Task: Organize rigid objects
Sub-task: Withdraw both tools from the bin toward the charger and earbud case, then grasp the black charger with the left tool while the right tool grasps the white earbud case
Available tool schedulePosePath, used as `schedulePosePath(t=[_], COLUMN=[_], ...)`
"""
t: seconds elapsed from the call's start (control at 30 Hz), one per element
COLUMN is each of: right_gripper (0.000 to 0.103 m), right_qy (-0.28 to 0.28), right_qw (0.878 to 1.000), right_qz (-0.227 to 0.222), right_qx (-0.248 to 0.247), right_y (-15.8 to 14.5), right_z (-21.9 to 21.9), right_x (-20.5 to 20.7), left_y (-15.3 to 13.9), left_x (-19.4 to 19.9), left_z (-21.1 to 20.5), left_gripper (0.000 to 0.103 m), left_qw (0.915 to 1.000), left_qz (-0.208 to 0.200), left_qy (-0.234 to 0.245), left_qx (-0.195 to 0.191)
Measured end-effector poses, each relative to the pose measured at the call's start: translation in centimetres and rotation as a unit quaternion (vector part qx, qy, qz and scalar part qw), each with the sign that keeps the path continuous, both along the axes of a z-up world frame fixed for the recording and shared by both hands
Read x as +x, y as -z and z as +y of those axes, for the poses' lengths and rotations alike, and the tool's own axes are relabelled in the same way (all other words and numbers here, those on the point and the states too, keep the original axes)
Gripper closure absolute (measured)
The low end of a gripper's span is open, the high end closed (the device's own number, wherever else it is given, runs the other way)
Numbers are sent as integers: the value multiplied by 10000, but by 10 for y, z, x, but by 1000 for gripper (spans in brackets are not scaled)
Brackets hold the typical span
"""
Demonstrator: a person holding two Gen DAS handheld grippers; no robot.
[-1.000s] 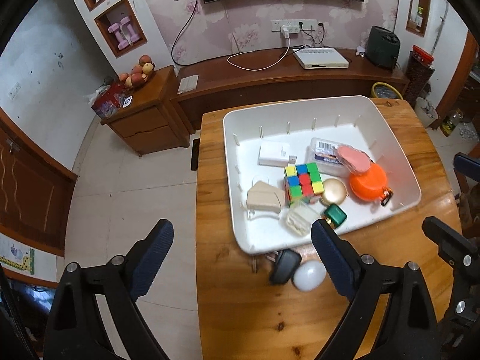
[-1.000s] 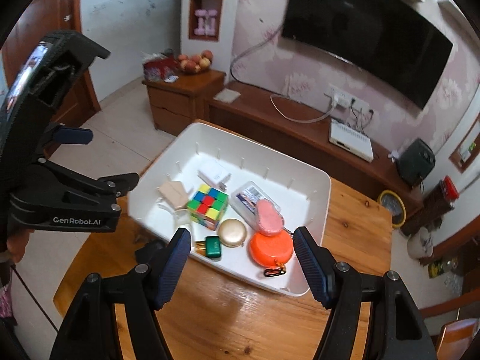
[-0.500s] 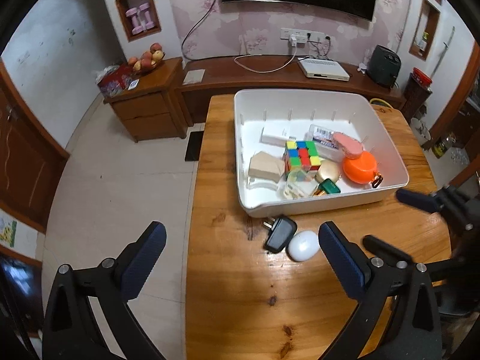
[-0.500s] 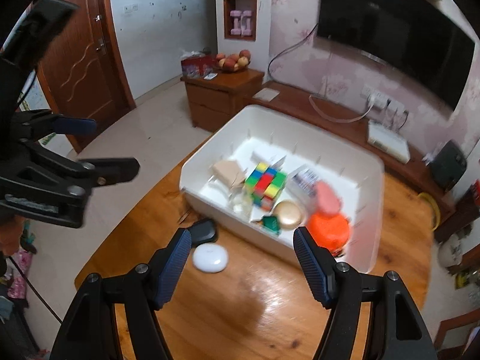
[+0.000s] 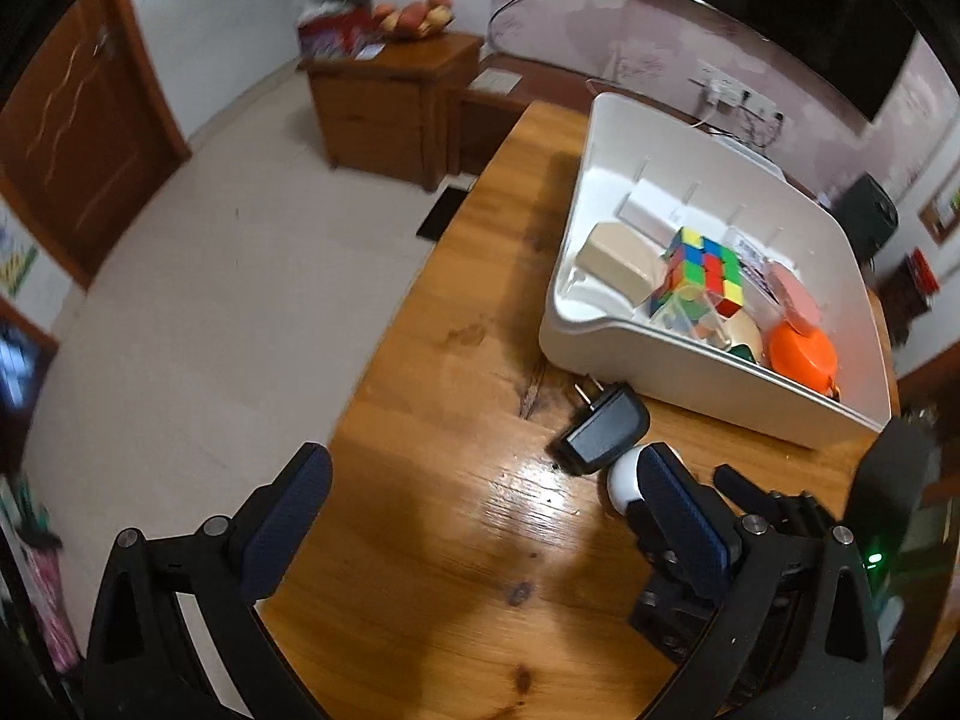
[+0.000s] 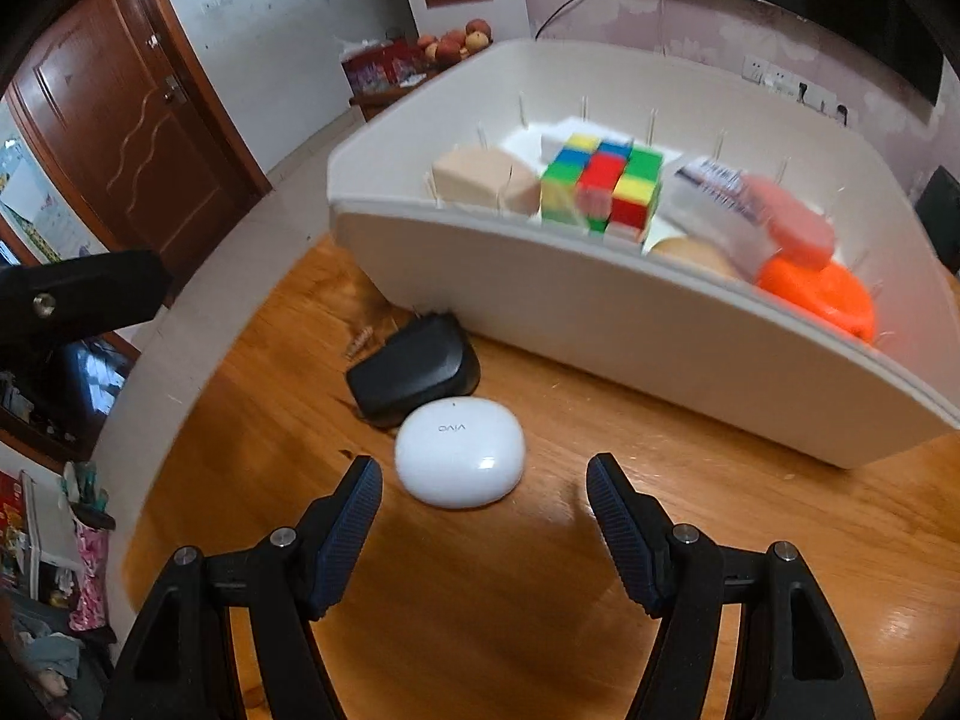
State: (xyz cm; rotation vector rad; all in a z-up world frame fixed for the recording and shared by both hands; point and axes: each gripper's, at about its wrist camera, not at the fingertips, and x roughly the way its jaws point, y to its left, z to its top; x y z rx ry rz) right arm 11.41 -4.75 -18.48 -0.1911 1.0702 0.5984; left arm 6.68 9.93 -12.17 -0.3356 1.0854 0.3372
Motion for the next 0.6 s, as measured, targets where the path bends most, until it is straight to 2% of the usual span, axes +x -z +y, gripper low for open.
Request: schedulePosePath(t=[0.17,0.27,0.43,0.6], right_gripper=[31,31,31,31], right_qy=[38,16,-92,-179], right_qw=[9998,10000,9996,9995], right_qz=[136,-38,-251,-217], right_qx=[145,46,-130,106], right_y=[15,15,16,14], right_z=[5,10,18,12], right_x=[6,3,-2,-3], left_y=[10,14,18,21], left_x=[4,6,9,9], left_z=[4,6,6,4], left_gripper=[2,2,2,2], left_qw=[9996,9989,9984,9984], left_qz=[49,74,105,140], left_qy=[-285,-450,-543,-519], left_qx=[-50,-103,-142,-145])
